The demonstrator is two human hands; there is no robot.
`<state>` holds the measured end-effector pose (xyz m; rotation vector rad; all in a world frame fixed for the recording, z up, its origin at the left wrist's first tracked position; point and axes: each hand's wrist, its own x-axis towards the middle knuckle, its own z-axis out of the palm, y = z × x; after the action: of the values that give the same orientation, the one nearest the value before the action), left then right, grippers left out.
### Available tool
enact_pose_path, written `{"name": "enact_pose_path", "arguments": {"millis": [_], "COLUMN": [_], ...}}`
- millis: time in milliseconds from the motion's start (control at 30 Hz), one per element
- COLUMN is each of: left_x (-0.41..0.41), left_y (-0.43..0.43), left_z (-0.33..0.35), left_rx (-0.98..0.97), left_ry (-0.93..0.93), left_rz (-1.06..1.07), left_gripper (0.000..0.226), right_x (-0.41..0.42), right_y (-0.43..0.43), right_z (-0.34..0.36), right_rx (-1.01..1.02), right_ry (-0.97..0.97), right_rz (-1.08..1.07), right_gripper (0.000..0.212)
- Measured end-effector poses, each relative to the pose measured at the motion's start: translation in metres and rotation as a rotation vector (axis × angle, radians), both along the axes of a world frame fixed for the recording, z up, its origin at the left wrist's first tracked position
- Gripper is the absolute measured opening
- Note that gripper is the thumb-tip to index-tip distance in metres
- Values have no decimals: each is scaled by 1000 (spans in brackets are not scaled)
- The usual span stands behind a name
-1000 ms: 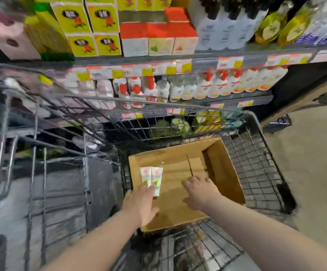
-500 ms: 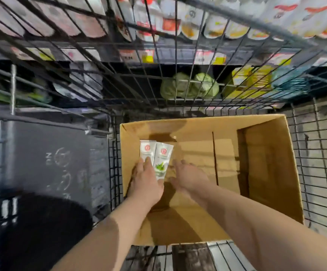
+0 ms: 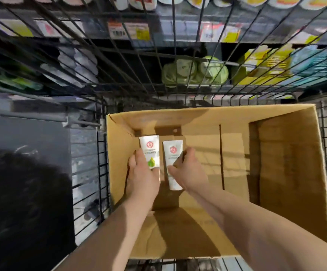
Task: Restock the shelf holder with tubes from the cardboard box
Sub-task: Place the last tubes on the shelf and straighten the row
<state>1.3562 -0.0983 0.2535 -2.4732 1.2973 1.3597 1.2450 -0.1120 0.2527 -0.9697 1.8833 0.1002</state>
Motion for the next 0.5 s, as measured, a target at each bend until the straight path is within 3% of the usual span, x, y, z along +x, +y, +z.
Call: {"name": "enact_pose_path", "arguments": {"millis": [167,367,500], "left_x": [-7,-10,-9], "left_y": [-4,5,11], "left_z": [-5,-1,33], "left_rx": [78,154,83], "left_ry": [-48,33,69], "left_rz": [40,94,153], "left_gripper": [69,49,40], "right_x": [-14,-24,-35], "right_y": [5,9,13], "right_z": [-4,11,43], "right_rx": [19,-5,-26], "right_ry": [-47,-158,-180], "right_rz": [-13,-63,-41], "right_gripper": [39,43,30]}}
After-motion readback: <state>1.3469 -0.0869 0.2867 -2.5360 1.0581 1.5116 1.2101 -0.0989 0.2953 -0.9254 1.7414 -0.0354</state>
